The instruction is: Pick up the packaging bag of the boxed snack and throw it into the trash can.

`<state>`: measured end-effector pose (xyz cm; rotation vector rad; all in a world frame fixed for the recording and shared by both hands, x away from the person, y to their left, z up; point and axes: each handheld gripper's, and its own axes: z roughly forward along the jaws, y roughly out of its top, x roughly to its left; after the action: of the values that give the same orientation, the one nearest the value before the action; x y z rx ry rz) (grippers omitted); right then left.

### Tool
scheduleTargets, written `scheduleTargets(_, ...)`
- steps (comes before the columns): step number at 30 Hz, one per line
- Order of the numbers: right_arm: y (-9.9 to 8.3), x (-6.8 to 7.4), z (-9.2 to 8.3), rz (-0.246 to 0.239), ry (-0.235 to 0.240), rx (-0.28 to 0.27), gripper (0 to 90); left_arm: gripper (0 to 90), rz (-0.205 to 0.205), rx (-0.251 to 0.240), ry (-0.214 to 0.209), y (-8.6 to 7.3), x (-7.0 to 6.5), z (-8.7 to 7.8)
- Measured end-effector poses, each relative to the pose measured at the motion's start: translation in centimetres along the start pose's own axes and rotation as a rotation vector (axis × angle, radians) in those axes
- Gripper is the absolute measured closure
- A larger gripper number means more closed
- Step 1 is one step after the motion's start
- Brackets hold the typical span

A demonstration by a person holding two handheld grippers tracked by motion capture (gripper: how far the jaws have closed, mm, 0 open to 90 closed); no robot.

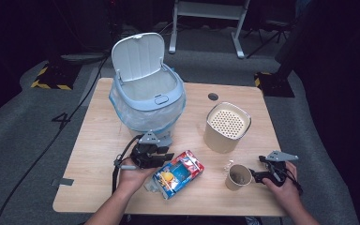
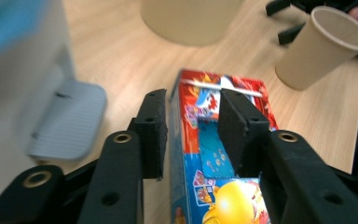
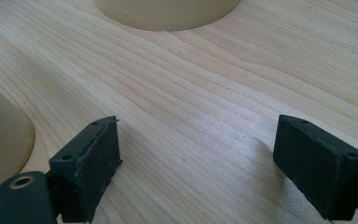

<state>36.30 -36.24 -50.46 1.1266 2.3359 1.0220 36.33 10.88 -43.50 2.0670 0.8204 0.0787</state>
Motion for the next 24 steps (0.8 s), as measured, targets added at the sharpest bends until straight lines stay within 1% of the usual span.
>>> scheduleTargets(1, 0.0, 0.0, 0.0, 0.001, 0.000, 0.000, 14.6, 64.4, -0.008, 0.022, -0.012, -0.2, 0.1, 0.5)
scheduleTargets(2, 0.0, 0.0, 0.0, 0.001, 0.000, 0.000, 14.6, 65.5, -0.020, 0.034, -0.017, -0.3, 0.2, 0.9)
scheduleTargets(4, 0.0, 0.0, 0.0, 0.001, 0.000, 0.000, 14.6, 66.5, -0.027, 0.050, -0.026, -0.5, 0.4, 1.4)
scheduleTargets(6, 0.0, 0.0, 0.0, 0.000, 0.000, 0.000, 14.6, 66.5, -0.045, 0.059, -0.020, -0.6, 0.4, 1.7)
scheduleTargets(7, 0.0, 0.0, 0.0, 0.000, 0.000, 0.000, 14.6, 66.6, -0.061, 0.069, -0.021, -0.7, 0.6, 2.0)
scheduleTargets(9, 0.0, 0.0, 0.0, 0.000, 0.000, 0.000, 14.6, 67.0, -0.074, 0.089, -0.026, -0.8, 0.8, 2.5)
scheduleTargets(11, 0.0, 0.0, 0.0, 0.001, 0.000, 0.000, 14.6, 67.6, -0.073, 0.112, -0.016, -0.9, 0.9, 2.9)
scheduleTargets(13, 0.0, 0.0, 0.0, 0.000, 0.000, 0.000, 14.6, 68.0, -0.079, 0.133, -0.016, -1.0, 0.9, 3.2)
scheduleTargets(16, 0.0, 0.0, 0.0, 0.000, 0.000, 0.000, 14.6, 69.8, -0.085, 0.145, -0.021, -1.0, 0.8, 3.4)
scheduleTargets(18, 0.0, 0.0, 0.0, 0.001, 0.000, 0.001, 14.6, 71.3, -0.083, 0.161, -0.017, -0.9, 0.9, 3.5)
scheduleTargets(19, 0.0, 0.0, 0.0, 0.001, 0.000, 0.000, 14.6, 72.2, -0.088, 0.175, -0.019, -0.8, 0.9, 3.6)
scheduleTargets(20, 0.0, 0.0, 0.0, 0.000, 0.000, 0.000, 14.6, 73.9, -0.082, 0.190, -0.008, -0.8, 0.9, 3.7)
scheduleTargets(22, 0.0, 0.0, 0.0, 0.001, 0.000, 0.000, 14.6, 75.8, -0.082, 0.205, 0.002, -0.8, 0.7, 3.9)
scheduleTargets(24, 0.0, 0.0, 0.0, 0.001, 0.000, 0.000, 14.6, 78.8, -0.064, 0.217, 0.024, -0.6, 0.6, 3.9)
